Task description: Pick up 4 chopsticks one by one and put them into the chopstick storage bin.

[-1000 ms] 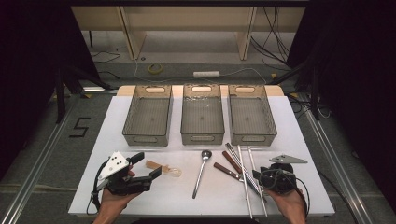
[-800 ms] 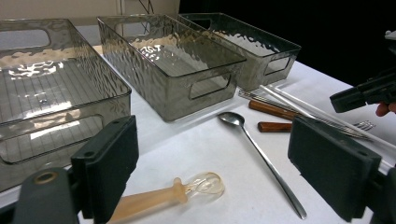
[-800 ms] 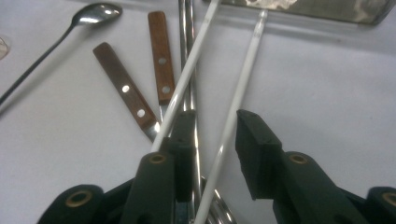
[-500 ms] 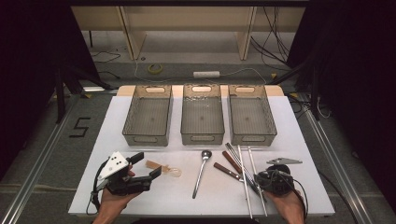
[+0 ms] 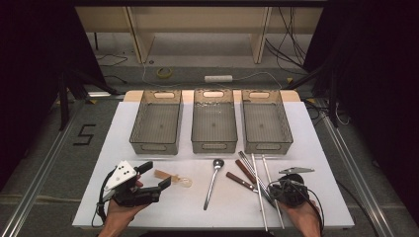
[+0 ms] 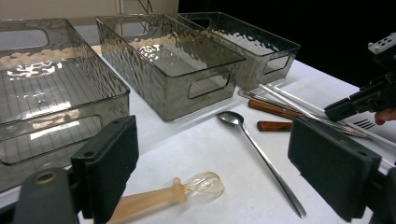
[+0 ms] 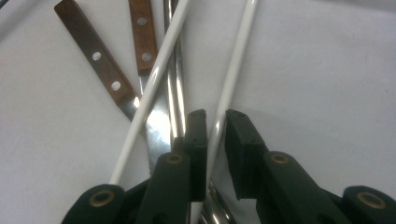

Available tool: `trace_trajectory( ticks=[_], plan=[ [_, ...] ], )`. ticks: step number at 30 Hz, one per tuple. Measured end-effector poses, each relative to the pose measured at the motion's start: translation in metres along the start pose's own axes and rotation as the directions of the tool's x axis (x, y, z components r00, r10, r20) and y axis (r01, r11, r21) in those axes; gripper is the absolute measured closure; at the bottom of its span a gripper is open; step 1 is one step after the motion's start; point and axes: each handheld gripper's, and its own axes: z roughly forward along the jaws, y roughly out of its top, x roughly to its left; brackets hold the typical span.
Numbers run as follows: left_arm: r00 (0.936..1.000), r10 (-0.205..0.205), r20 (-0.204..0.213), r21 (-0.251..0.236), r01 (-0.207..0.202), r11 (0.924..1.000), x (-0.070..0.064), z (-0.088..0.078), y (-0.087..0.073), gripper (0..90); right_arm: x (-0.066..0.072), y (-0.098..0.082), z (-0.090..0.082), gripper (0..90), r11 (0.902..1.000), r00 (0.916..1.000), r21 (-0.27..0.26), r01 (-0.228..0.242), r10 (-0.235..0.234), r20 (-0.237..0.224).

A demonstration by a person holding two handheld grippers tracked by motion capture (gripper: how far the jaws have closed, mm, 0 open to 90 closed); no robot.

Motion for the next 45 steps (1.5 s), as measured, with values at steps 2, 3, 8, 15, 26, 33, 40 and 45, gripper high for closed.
trace_trajectory(
  ticks=[2,3,8,15,26,33,40,45],
  plan=[
    [1.0,0.0,-0.001,0.0,0.0,1.0,0.0,0.0,0.0,15.8,-0.002,0.0,0.0,79.7,1.0,1.0,0.006,-0.006,0.006,0.0],
    [1.0,-0.001,0.001,0.0,0.001,1.0,0.0,0.0,0.0,15.8,-0.002,0.0,0.0,79.7,1.0,1.0,0.006,-0.006,0.006,0.0],
    [1.0,0.0,0.002,0.001,0.0,1.0,0.0,0.0,0.0,15.8,-0.004,0.001,0.0,80.9,0.9992,0.9993,0.014,-0.038,0.038,-0.002],
    [1.0,0.002,0.003,0.0,-0.002,1.0,0.0,0.0,0.0,15.8,-0.006,0.002,-0.002,83.7,0.9968,0.9966,-0.001,-0.08,0.08,-0.018],
    [1.0,0.001,0.001,0.0,-0.001,1.0,0.0,0.0,0.0,15.8,-0.01,0.002,-0.005,85.1,0.9935,0.9934,-0.023,-0.111,0.11,-0.032],
    [1.0,0.0,0.001,-0.002,0.0,1.0,0.0,0.0,0.0,15.8,-0.014,0.002,-0.009,85.2,0.992,0.9924,-0.034,-0.122,0.121,-0.021],
    [1.0,0.0,0.002,-0.001,0.0,1.0,0.0,0.0,0.0,15.8,-0.018,0.002,-0.014,85.4,0.9892,0.9904,-0.055,-0.136,0.134,-0.032],
    [1.0,0.001,0.003,0.0,-0.001,1.0,0.0,0.0,0.001,15.9,-0.021,0.002,-0.022,85.5,0.9875,0.9903,-0.084,-0.133,0.129,-0.051]
  ],
)
